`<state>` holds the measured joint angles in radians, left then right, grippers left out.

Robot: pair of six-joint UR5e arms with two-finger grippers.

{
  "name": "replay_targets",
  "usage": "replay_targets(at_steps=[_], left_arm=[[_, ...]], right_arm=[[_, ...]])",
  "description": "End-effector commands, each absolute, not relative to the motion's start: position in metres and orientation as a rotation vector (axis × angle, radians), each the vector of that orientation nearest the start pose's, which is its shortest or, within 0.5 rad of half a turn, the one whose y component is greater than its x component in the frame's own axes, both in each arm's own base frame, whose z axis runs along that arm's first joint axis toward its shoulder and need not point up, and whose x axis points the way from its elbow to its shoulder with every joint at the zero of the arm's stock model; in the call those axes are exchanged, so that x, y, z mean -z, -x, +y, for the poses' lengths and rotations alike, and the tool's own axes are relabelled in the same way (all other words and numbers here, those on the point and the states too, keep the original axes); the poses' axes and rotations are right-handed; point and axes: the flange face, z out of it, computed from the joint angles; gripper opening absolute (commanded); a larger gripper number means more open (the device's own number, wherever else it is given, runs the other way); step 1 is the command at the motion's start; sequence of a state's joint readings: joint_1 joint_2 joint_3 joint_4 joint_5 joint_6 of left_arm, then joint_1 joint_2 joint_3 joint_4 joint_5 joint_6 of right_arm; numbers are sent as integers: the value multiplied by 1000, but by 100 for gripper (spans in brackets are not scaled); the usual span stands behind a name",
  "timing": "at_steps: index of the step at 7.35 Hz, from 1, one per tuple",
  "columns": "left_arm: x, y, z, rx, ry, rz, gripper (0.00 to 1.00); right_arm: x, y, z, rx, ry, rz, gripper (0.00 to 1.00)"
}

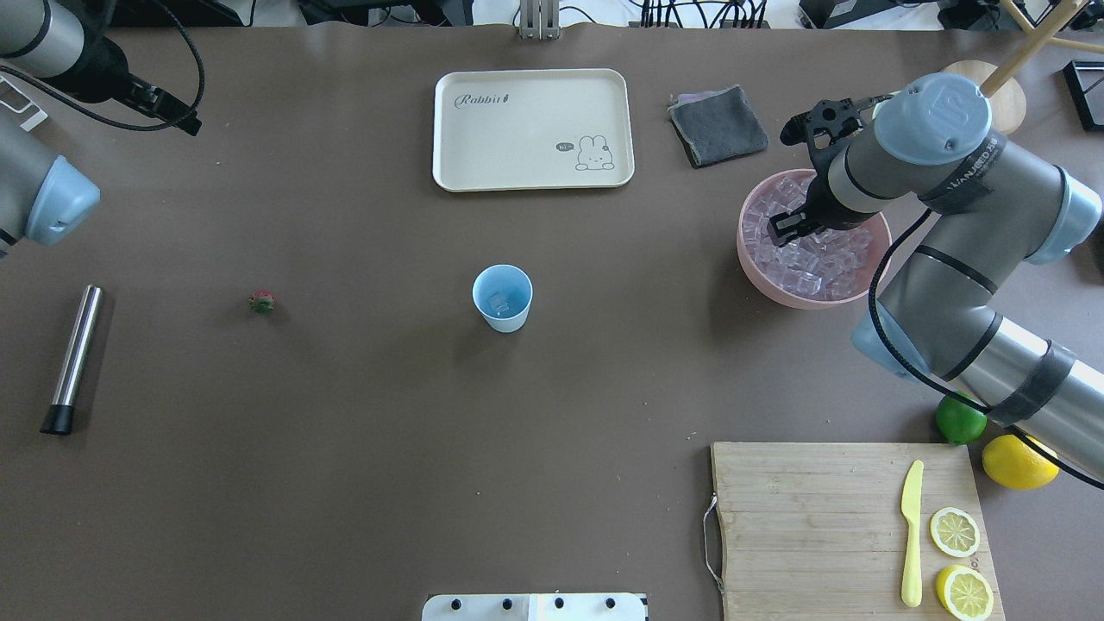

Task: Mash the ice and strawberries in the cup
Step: 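Lift the right gripper with the ice cube out of the pink bowl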

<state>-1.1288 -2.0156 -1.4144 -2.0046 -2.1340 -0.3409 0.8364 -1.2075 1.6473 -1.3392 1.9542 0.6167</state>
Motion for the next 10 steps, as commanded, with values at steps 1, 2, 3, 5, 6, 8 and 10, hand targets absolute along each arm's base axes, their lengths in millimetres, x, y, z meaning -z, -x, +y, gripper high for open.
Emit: replay_targets(at_steps=[1,2,3,5,6,8,10], left_arm=[[-437,-224,-659,-298,-450,764,98],[-439,-224,-660,-298,-450,764,98],[-439,-224,-660,-298,-450,764,98],[-438,-224,-660,-298,-452,766,98],[-437,-224,-659,-298,-454,766,98],[-436,-224,-659,-299,-455,767,98],[-436,-224,-660,-299,-455,767,98]], right_arm=[[-406,363,-539,243,-291,-692,43],[-405,362,-539,243,-292,-692,33],[-404,363,-539,243,-293,-693,24],[-403,363,-540,243,-295,-694,12],[-403,363,-539,243,-295,-694,12],[-389,350,-546,240,-306,-720,5],[-359,315,-567,209,-281,-802,2]])
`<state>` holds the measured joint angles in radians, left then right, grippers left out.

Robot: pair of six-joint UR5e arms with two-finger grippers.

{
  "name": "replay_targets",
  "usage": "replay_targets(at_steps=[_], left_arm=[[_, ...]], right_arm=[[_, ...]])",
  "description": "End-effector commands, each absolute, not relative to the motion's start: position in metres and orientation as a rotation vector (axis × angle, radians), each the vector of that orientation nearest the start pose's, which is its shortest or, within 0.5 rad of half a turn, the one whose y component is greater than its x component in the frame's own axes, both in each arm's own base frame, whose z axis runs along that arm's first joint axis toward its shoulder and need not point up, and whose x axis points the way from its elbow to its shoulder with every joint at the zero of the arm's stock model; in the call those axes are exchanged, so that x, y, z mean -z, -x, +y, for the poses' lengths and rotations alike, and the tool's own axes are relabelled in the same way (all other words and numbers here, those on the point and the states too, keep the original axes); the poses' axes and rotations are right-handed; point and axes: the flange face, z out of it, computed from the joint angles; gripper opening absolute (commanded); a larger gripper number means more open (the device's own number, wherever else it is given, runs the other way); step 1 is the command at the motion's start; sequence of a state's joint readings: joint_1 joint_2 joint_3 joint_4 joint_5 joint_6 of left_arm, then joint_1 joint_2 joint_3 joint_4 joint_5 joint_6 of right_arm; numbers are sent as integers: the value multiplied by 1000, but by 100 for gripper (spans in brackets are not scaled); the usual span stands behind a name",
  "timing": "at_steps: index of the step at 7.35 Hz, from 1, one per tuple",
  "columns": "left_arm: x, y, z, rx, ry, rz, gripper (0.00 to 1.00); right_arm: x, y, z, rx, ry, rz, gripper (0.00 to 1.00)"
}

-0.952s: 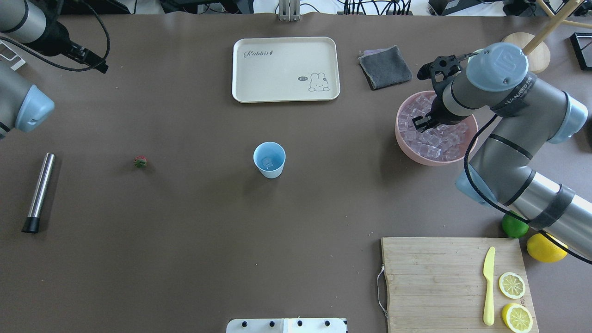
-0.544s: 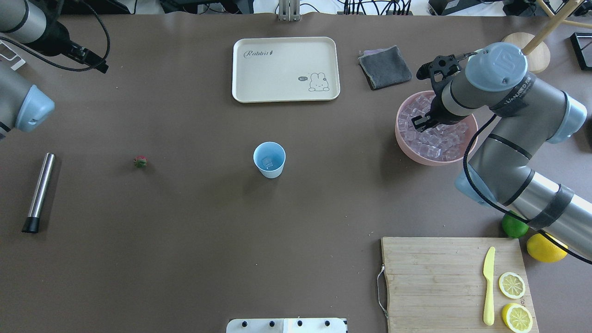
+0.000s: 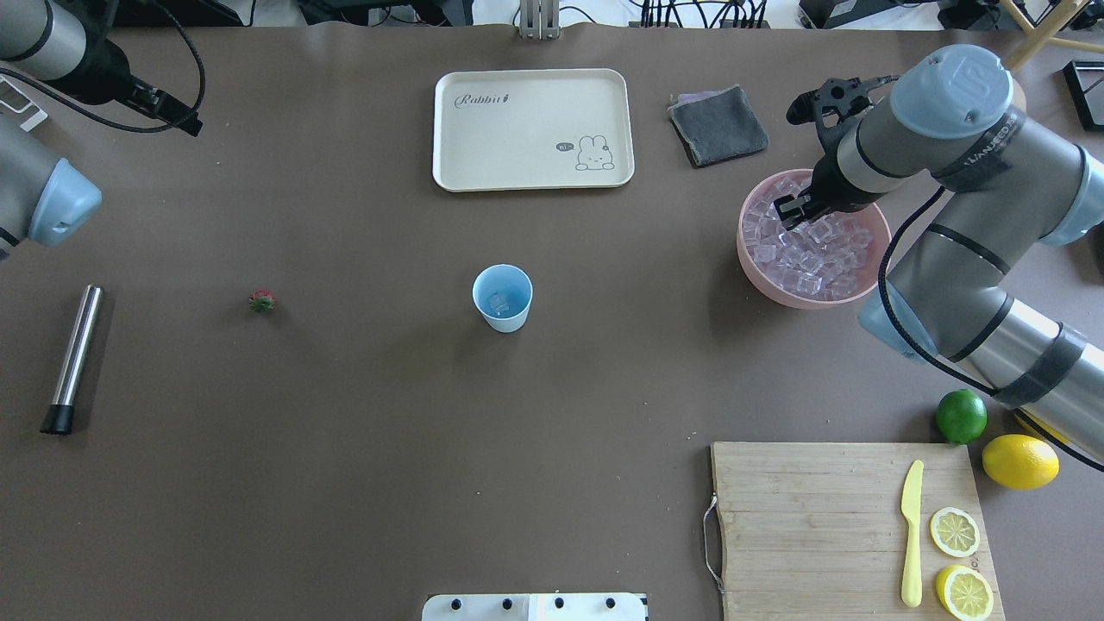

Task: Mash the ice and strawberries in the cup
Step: 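Carry the ice cube with the right gripper over the light-blue cup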

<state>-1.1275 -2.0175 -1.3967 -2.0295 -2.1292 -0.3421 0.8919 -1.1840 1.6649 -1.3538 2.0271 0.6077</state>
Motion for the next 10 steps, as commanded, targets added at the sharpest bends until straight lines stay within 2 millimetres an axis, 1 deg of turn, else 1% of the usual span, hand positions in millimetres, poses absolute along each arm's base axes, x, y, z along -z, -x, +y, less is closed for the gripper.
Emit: replay_targets(at_steps=[1,2,3,4,5,6,7,8,9,10], left_arm=[[-435,-224,-660,-299,-456,767,98],[-434,-224,-660,-299,-458,768,98],[-436,-227,-659,-303,-453,768,98],[-436,-232,-657,-310,-451,770,98],[-436,-232,-657,-310,-451,768,98],[-438,-233,-658,-306,-454,754,98],[-439,-234,-658,-305,-458,745,98],[-435,-238,-657,-307,-462,750,98],[-428,-260,-650,-277,-441,778,98],[-422,-283,-643,-275,-437,799,98]], right_arm=[[-320,313,-581,187,-265,-789,1],[-260,317,-586,172,-242,-782,1],[-222,320,-579,137,-222,-791,1],[-190,345,-558,93,-206,-835,1],[-157,395,-531,57,-193,-854,1],[-129,440,-509,4,-218,-844,0],[-113,462,-494,-2,-207,-859,0],[-97,493,-482,-42,-202,-854,0],[-85,520,-477,-40,-217,-841,0],[-84,531,-470,-48,-227,-855,0]])
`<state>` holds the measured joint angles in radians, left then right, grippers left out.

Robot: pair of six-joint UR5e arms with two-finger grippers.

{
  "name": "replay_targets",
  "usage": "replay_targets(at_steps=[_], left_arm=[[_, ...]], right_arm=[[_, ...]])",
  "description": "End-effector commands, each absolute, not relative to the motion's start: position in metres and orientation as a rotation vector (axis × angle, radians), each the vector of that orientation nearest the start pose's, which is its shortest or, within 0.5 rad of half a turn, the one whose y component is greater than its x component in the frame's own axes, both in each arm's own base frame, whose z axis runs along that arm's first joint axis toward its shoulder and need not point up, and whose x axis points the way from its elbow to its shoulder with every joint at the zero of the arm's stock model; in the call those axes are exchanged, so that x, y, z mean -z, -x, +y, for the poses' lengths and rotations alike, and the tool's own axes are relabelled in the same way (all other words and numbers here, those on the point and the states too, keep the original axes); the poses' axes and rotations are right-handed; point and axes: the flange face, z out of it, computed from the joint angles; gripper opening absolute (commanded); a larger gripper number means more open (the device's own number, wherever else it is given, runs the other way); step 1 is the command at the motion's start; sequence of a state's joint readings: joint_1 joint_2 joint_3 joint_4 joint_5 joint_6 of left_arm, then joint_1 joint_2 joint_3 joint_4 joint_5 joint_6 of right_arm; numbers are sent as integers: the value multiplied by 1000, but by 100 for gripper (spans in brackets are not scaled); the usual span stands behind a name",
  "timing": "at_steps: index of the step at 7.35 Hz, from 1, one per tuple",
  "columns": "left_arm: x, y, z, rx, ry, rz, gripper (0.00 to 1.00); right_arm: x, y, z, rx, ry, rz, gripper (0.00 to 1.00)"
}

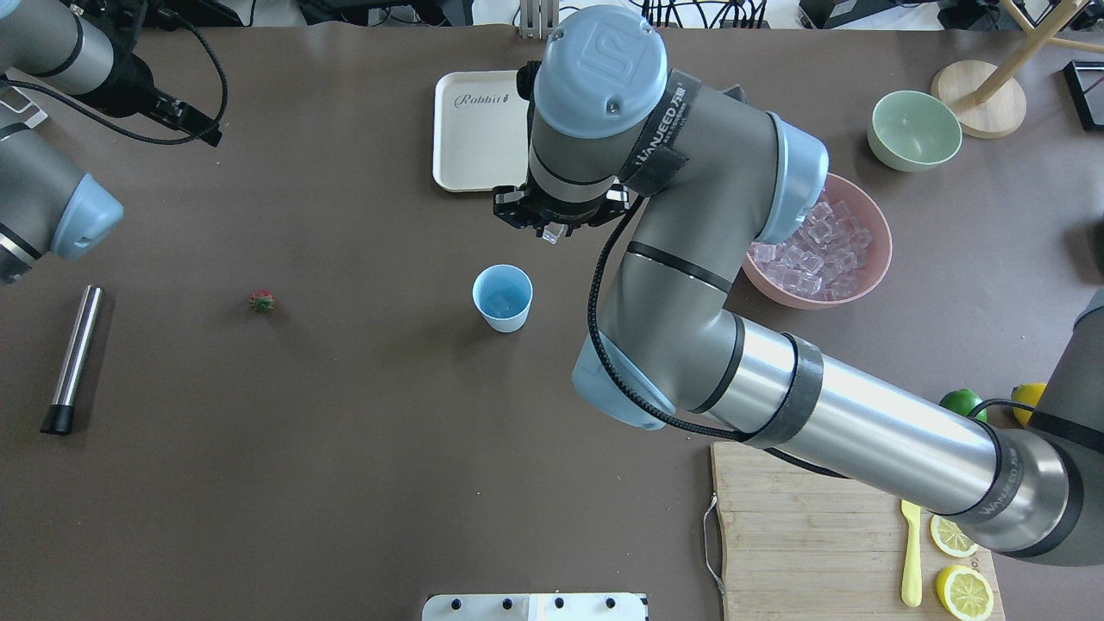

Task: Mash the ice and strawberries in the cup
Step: 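Carry the ice cube with the right gripper over the light-blue cup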

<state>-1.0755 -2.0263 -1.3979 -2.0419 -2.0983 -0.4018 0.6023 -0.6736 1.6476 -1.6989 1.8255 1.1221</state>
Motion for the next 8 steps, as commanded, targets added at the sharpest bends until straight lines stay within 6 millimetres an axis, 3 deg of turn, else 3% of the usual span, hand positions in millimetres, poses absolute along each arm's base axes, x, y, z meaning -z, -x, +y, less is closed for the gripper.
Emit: replay_targets(at_steps=[1,5,8], left_arm=[[-422,-295,-639,-266,-450,775,98],[-416,-290,-639,-258,-460,777,98],[-417,-287,-638,-254,-461,778,98]], right_arm=[[-106,557,-459,-35,-225,-806,1],[-115,583,-468,-70,-258,-849,2],[-120,606,-450,-69,-261,-858,2]])
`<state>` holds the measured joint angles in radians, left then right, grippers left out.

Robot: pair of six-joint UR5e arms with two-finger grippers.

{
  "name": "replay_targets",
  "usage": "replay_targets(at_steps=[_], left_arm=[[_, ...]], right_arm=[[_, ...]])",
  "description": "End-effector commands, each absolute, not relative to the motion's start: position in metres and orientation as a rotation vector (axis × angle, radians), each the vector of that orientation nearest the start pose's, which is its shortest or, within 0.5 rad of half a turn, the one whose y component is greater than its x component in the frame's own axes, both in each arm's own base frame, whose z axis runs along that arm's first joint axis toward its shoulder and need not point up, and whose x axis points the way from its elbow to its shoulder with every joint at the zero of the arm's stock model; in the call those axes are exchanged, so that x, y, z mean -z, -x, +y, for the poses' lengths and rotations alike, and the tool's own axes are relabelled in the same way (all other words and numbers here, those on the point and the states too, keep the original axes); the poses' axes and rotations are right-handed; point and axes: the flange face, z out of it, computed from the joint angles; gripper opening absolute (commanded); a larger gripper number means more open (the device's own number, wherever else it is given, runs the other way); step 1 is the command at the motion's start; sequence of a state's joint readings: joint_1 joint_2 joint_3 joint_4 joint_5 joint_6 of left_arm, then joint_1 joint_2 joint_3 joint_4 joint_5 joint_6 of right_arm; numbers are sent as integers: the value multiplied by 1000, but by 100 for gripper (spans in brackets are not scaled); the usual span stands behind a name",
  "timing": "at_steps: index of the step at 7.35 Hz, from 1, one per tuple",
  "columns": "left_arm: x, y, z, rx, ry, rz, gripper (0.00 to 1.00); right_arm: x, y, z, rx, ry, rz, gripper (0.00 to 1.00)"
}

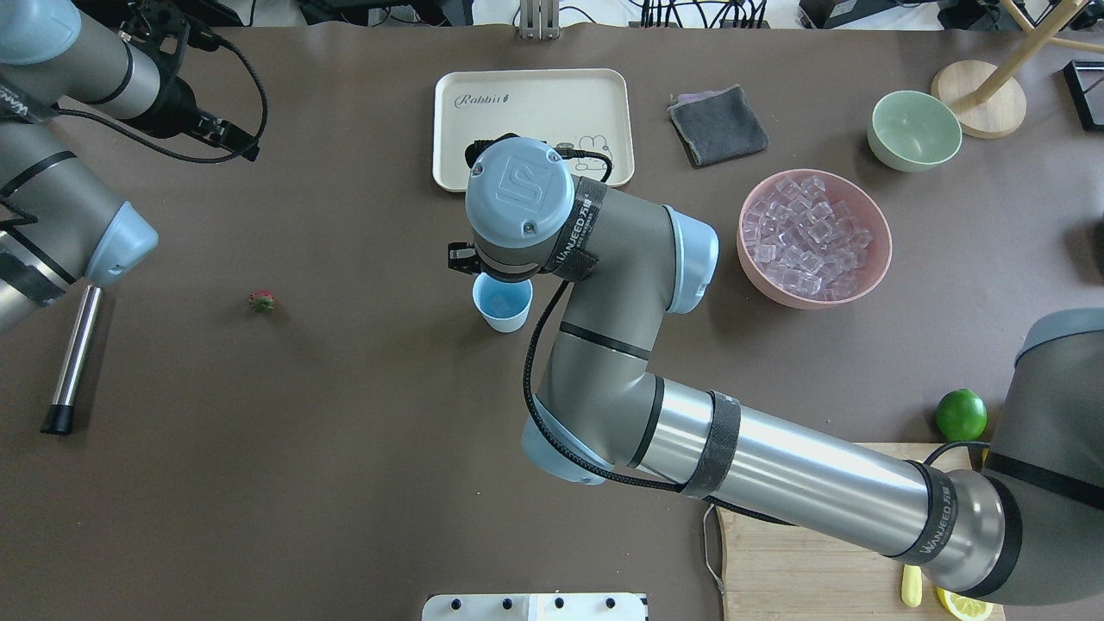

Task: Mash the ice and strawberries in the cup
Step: 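Open the right gripper to drop the ice cube into the cup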

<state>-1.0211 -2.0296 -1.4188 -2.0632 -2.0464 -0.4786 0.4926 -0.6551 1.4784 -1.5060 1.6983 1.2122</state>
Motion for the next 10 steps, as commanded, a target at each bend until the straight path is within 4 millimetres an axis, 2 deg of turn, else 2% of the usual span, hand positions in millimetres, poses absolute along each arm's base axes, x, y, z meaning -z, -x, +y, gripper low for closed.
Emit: replay_targets(at_steps=[1,2,3,4,5,6,7,9,10], left_arm=[[-418,-285,-637,-254,-460,777,98],[-418,-285,-637,-253,-460,777,98],[-420,-284,-637,-252,-457,776,98],[-420,-284,-635,-253,-460,777,98],[-422,-281,-631,-252,-460,778,98],[-417,-280,-629,-253,-464,780,98],[-417,-281,-629,-254,-464,780,98],[-412,-281,-630,-254,-470,784,98],[-408,-284,-628,-225,-455,796,98]], right_arm=[[-119,611,-441,-69,-254,-861,2],[-119,615,-436,-66,-256,-860,2],[-120,618,-433,-63,-265,-854,13],[-119,618,-433,-64,-271,-853,18],[-117,617,-433,-66,-273,-858,55],[-117,616,-433,-68,-274,-859,76],[-117,616,-433,-69,-280,-857,83],[-113,607,-442,-69,-298,-860,87],[-104,585,-455,-85,-301,-875,86]])
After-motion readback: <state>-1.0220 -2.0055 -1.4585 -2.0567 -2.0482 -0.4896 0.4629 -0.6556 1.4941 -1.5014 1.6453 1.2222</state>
